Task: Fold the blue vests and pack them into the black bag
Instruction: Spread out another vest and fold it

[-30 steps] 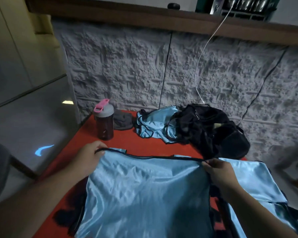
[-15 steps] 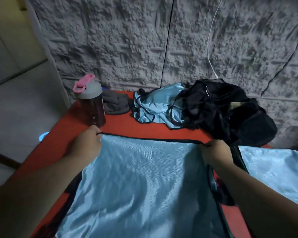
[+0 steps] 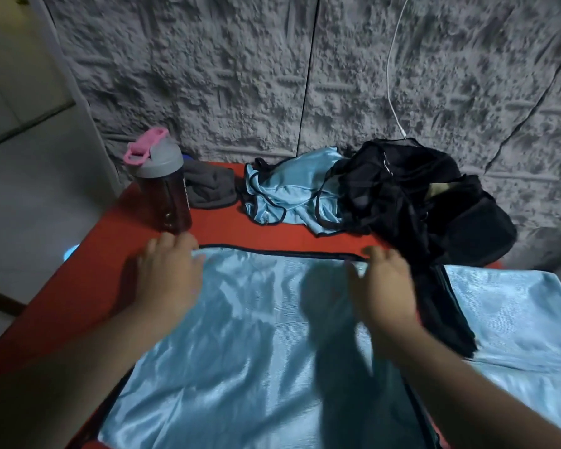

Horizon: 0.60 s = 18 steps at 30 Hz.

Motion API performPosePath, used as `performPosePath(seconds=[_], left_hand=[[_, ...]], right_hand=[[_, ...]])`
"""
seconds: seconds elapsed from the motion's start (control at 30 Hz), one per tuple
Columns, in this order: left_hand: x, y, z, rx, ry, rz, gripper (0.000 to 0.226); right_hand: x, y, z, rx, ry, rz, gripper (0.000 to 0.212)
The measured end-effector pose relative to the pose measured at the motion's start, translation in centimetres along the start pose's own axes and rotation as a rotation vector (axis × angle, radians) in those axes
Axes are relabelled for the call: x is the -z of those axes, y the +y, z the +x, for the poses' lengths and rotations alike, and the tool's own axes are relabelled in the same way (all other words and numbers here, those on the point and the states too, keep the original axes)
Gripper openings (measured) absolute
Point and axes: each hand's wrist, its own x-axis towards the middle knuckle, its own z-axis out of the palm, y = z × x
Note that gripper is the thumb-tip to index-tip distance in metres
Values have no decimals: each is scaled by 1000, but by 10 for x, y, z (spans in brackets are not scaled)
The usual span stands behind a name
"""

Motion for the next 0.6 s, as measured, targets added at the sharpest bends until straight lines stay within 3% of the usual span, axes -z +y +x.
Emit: performPosePath(seconds=[0.1,0.2,0.27,0.4,0.6], left_hand=[[-8,28,-37,-218,-142,14,33],[-23,23,-50,-113,-398,101,59],[-28,7,-50,-48,-485,137,71],[-26,-11,-49,-18,-456,159,101],[-24,-5,-46,31,-453,170,101]], right_hand=[[-18,-34,-49,225,-172,99,57],[-41,-26,-61,161,-380,-92,76],[-44,-6,-58,116,-421,-164,83],[-40,29,-41,63,-367,-238,88],[-36,46,-25,34,-359,-220,78]])
